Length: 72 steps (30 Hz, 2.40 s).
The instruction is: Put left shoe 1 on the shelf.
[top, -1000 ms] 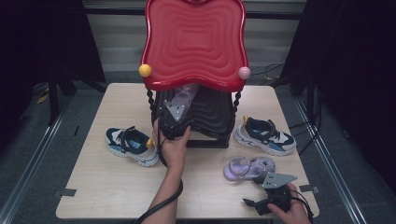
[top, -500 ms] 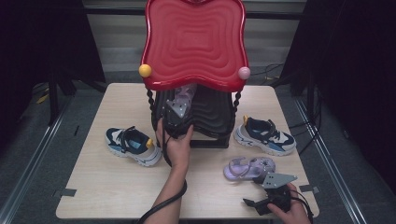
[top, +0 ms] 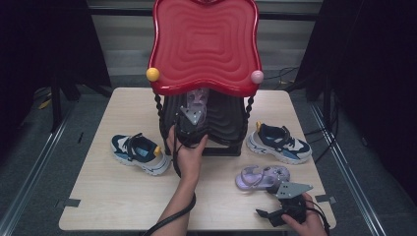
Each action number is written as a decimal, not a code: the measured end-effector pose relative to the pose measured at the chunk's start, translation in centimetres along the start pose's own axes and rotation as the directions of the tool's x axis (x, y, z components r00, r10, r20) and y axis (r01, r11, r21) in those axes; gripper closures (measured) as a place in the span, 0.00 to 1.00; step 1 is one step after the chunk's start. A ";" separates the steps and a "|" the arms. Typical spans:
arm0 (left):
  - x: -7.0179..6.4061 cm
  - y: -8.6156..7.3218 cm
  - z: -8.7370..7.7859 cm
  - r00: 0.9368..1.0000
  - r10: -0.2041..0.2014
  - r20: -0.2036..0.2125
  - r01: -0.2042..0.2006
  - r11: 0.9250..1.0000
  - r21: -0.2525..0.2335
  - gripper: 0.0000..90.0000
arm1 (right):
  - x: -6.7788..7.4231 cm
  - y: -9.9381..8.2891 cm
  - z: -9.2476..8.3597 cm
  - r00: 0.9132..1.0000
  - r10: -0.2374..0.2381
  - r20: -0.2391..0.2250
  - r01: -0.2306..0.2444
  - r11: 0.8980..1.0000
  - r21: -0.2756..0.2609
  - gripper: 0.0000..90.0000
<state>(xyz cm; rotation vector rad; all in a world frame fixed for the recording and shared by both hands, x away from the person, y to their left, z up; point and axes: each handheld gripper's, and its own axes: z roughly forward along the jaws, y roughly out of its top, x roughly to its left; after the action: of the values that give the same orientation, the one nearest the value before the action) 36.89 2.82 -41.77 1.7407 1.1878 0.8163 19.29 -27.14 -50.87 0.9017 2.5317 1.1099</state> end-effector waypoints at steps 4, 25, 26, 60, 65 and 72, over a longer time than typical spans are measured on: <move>-0.1 0.0 -0.1 0.999 0.036 0.009 -0.036 0.999 0.011 0.30 | 0.0 0.0 0.0 1.000 0.000 0.000 0.000 1.000 0.000 0.17; 0.4 -1.0 -2.0 0.988 0.089 0.123 -0.098 0.993 0.067 0.18 | 0.0 0.0 0.0 1.000 0.001 -0.001 -0.001 1.000 0.000 0.17; 0.4 -1.2 -2.1 0.987 0.093 0.134 -0.103 0.992 0.074 0.18 | 0.0 0.0 0.0 1.000 0.001 -0.001 -0.001 1.000 0.000 0.17; 0.4 -4.8 -6.1 0.904 0.169 0.393 -0.230 0.966 0.115 0.20 | 0.0 0.0 0.0 1.000 0.002 0.000 -0.002 1.000 -0.001 0.17; 0.3 -5.7 -6.0 0.888 0.164 0.429 -0.237 0.963 0.124 0.20 | 0.0 0.0 0.0 1.000 0.000 0.000 0.000 1.000 0.000 0.17; 0.2 -7.3 -6.2 0.861 0.154 0.484 -0.253 0.957 0.146 0.20 | 0.0 0.0 0.0 1.000 -0.001 0.000 0.001 1.000 0.000 0.17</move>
<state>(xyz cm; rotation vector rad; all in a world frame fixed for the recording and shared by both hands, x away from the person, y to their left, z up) 28.83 6.13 -45.72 2.1102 0.7851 0.3558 19.30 -27.15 -50.86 0.9006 2.5320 1.1092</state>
